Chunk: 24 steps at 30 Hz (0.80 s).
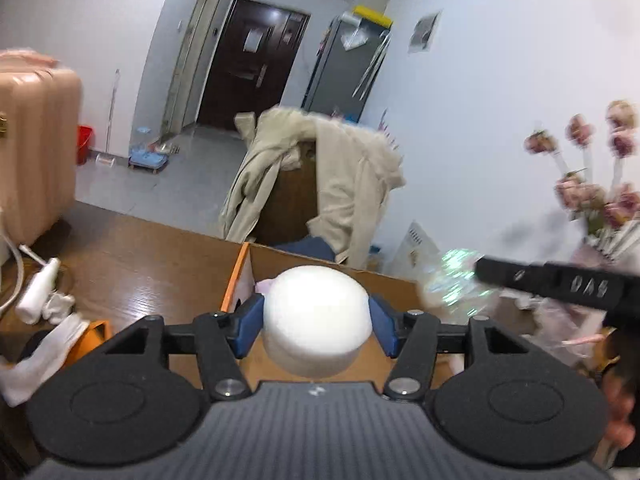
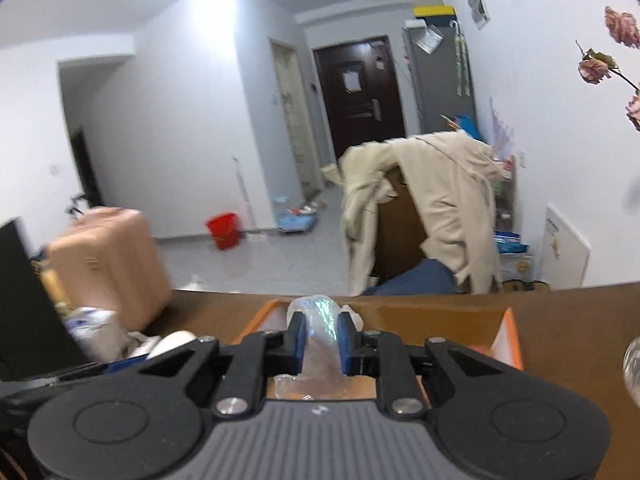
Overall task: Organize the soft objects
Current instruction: 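Place the white sponge in the box with the left gripper while the right gripper grasps the clear plastic bag, then release the clear plastic bag into the box from the right gripper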
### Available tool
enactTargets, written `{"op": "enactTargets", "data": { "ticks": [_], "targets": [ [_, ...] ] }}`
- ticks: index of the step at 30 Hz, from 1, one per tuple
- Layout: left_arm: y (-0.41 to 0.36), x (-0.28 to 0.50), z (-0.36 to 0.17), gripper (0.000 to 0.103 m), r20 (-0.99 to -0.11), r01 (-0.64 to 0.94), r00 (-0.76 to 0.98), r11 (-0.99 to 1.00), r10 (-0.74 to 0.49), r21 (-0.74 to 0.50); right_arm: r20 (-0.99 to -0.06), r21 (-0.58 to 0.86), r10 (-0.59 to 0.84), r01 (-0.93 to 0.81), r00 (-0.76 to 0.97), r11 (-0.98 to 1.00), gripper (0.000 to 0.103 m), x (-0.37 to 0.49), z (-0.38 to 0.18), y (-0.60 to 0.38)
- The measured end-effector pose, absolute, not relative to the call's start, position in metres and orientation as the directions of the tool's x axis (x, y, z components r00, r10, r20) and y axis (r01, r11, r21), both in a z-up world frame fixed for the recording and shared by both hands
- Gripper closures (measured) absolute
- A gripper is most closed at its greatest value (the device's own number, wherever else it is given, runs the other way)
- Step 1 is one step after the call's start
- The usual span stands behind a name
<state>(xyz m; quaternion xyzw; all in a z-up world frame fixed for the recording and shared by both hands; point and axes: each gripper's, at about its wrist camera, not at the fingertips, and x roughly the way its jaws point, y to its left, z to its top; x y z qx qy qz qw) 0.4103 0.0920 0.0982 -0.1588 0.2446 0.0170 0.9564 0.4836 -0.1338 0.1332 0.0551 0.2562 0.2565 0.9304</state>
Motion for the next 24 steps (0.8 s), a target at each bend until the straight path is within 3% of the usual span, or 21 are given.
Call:
{"op": "enactTargets", "data": {
  "ticks": [5, 7, 8, 11, 12, 15, 19, 24],
  "targets": [
    [0.113, 0.477, 0.061, 0.044, -0.601, -0.226, 0.799, 0.921, -0.012, -0.318, -0.57, 0.248, 0.44, -0.366, 0.693, 0.897, 0.087, 0.575, 0.085, -0.11],
    [0.118, 0.49, 0.049, 0.039, -0.618, -0.231, 0.786, 0.925, -0.006, -0.303, -0.589, 0.235, 0.42, -0.352, 0.69, 0.906, 0.081, 0.596, 0.062, -0.1],
    [0.119, 0.495, 0.045, 0.035, -0.63, -0.217, 0.776, 0.928, -0.023, -0.302, -0.595, 0.219, 0.401, -0.34, 0.696, 0.915, 0.077, 0.602, 0.052, -0.096],
    [0.117, 0.493, 0.038, 0.029, -0.622, -0.173, 0.782, 0.945, -0.038, -0.276, -0.598, 0.228, 0.4, -0.331, 0.694, 0.916, 0.045, 0.608, 0.026, -0.095],
    [0.115, 0.491, 0.036, 0.027, -0.617, -0.155, 0.785, 0.951, -0.046, -0.268, -0.594, 0.238, 0.403, -0.327, 0.696, 0.915, 0.041, 0.607, 0.02, -0.097],
    [0.11, 0.489, 0.035, 0.021, -0.618, -0.127, 0.784, 0.963, -0.049, -0.237, -0.604, 0.292, 0.433, -0.32, 0.669, 0.901, 0.041, 0.606, 0.011, -0.106],
    [0.105, 0.478, 0.038, 0.021, -0.624, -0.066, 0.777, 0.973, -0.089, -0.222, -0.604, 0.245, 0.434, -0.362, 0.669, 0.899, 0.041, 0.592, 0.011, -0.107],
    [0.113, 0.437, 0.043, 0.019, -0.555, 0.016, 0.818, 0.971, -0.149, -0.236, -0.605, 0.256, 0.437, -0.357, 0.665, 0.898, 0.04, 0.585, 0.011, -0.112]
  ]
}}
